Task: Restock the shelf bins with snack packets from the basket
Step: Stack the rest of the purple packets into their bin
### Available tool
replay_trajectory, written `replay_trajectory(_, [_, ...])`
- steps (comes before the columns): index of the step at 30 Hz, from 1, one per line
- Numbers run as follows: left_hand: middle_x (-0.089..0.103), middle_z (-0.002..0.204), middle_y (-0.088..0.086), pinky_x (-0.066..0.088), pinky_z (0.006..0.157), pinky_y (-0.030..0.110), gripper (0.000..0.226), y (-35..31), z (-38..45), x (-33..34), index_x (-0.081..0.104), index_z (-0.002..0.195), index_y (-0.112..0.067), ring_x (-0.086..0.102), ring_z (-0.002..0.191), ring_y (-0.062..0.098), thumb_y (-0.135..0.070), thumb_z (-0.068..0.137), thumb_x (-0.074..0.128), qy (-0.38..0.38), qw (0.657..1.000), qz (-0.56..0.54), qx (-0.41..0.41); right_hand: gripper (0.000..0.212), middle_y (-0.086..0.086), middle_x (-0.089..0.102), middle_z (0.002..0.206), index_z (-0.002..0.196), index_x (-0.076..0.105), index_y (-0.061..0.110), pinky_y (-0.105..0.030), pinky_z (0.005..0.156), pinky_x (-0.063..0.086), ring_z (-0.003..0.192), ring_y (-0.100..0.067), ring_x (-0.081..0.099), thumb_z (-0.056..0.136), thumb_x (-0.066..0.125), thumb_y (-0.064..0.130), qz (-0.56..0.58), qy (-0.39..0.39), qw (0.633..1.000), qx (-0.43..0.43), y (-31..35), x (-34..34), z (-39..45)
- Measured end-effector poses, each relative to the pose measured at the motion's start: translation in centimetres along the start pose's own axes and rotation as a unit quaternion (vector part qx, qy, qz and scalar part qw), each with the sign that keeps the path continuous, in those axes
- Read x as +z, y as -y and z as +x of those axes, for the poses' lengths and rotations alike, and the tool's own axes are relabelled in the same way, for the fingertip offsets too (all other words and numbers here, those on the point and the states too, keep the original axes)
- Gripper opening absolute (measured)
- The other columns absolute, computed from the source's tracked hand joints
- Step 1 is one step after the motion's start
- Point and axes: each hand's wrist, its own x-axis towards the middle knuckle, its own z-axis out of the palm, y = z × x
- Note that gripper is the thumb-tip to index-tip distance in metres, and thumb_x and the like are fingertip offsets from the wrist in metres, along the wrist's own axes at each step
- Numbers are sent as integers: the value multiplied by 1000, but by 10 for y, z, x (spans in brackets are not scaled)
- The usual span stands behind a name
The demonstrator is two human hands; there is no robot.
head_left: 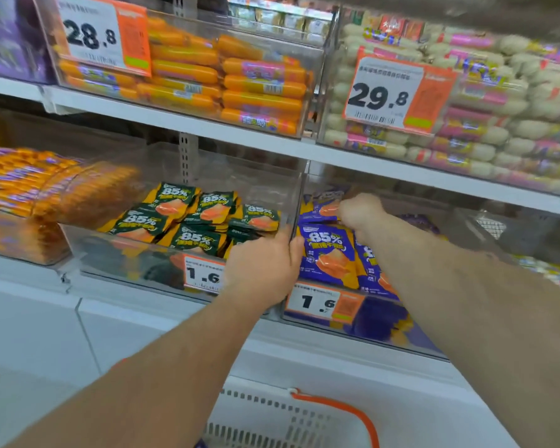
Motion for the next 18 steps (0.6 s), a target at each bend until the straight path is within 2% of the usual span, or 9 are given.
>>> replay_trajectory(2, [69,92,4,45,64,33,41,0,0,1,46,122,-23,67,81,27,-46,103,18,-3,1000,2,-2,22,-15,65,111,97,63,5,-38,86,52,105,-32,62,94,56,26,-144,-42,989,-20,3,4,-6])
replay_trajectory(4, [69,92,3,41,62,32,41,0,1,2,46,122,-22,67,81,26,-46,103,18,-9,1000,11,-1,39,-12,62,115,109,63,10,-36,86,46,110,-33,58,91,59,44,-197,-54,979,-15,0,10,-4])
replay_trajectory(6, [70,92,3,42,62,32,42,-1,1,3,46,124,-22,67,81,26,-46,103,19,-9,1000,16,-3,46,-8,60,120,115,61,18,-35,86,38,115,-34,52,88,57,55,-227,-52,972,-23,0,13,-3])
replay_trajectory(8, [70,93,3,48,66,33,43,0,1,4,45,126,-22,67,82,26,-47,103,19,-12,1000,11,-5,49,-6,59,124,117,60,19,-33,89,36,118,-34,49,89,50,57,-243,-26,969,-20,-3,19,4])
replay_trajectory(10, [70,94,3,50,68,34,44,1,1,5,45,128,-22,67,83,26,-47,103,19,-17,1000,8,-6,54,-10,60,126,121,59,17,-37,95,42,116,-34,52,89,46,58,-254,-10,967,-26,-3,21,7])
replay_trajectory(12, [70,95,3,47,66,33,44,1,1,5,45,130,-22,67,84,25,-47,103,19,-21,1000,6,-4,53,-13,61,125,127,57,12,-33,88,45,113,-32,56,95,44,53,-259,-6,965,-33,-2,20,8])
replay_trajectory(14, [70,94,2,43,62,31,44,1,1,5,46,128,-22,67,83,23,-46,103,20,-19,1000,5,-1,53,-14,60,127,129,55,9,-30,81,40,114,-32,56,99,41,50,-267,-8,963,-31,0,20,9])
replay_trajectory(16, [69,93,0,40,59,29,42,1,1,6,47,125,-23,66,82,21,-47,103,20,-20,1000,1,2,53,-14,58,129,129,54,9,-32,80,37,116,-33,54,100,39,50,-278,-22,960,-24,1,20,8])
replay_trajectory(18, [69,92,-1,37,57,28,40,2,2,7,49,121,-23,65,81,19,-46,103,22,-27,1000,2,5,53,-13,56,132,130,54,12,-36,85,36,121,-34,48,99,37,52,-294,-28,955,-13,4,19,2])
